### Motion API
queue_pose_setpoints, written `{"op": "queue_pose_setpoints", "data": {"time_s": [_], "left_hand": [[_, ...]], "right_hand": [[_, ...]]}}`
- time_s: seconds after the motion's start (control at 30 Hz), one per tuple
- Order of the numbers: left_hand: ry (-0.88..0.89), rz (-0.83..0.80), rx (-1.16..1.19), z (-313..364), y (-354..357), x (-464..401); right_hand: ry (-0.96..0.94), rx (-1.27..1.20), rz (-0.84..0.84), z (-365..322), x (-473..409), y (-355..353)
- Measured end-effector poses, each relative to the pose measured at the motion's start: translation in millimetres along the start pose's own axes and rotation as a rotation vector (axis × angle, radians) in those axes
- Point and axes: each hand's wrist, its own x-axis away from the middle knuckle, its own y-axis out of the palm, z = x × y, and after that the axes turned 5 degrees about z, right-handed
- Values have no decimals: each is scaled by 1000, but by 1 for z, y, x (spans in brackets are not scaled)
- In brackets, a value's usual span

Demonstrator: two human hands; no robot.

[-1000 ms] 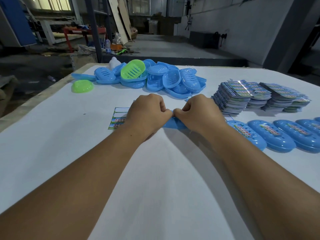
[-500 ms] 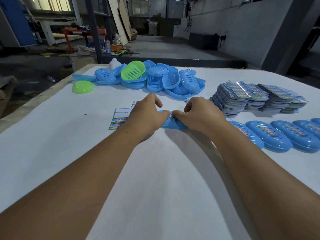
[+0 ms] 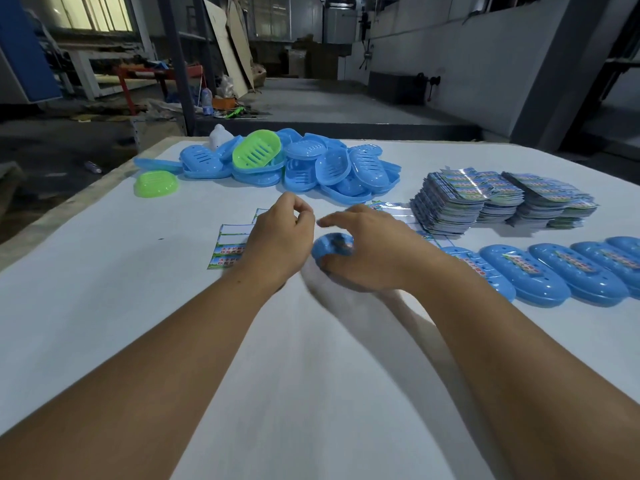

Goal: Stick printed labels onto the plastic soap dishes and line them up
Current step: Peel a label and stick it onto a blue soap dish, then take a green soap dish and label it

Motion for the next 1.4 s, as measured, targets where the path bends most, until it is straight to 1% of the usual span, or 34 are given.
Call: {"op": "queue_pose_setpoints", "data": {"time_s": [0.13, 0.23, 0.37, 0.57, 0.7, 0.93, 1.03, 1.13, 1.23, 1.33, 1.4], "left_hand": [[25, -36, -50, -3, 0, 1], [44, -56, -80, -4, 0, 3], [46, -59, -92, -3, 0, 3], [48, -60, -101, 1, -1, 4], [46, -61, -99, 1, -2, 5], [31, -79, -96, 2, -3, 5], [32, -78, -97, 2, -4, 6], [38, -64, -97, 2, -5, 5], [48, -12, -102, 1, -8, 2], [47, 101, -107, -7, -18, -10], [59, 190, -174, -19, -30, -26]], "right_hand": [[139, 168, -76, 3, 8, -16], [221, 225, -135, 11, 15, -30], [310, 222, -197, 21, 22, -43], [377, 193, -198, 27, 25, -52], [361, 244, -180, 33, 25, -56], [357, 259, -148, 47, 23, -56], [292, 212, -110, 45, 20, -50], [170, 98, -60, 33, 15, -39], [65, -6, -73, 13, 12, -24], [26, -17, -95, 4, 12, -11], [18, -14, -90, 4, 11, -8]]}}
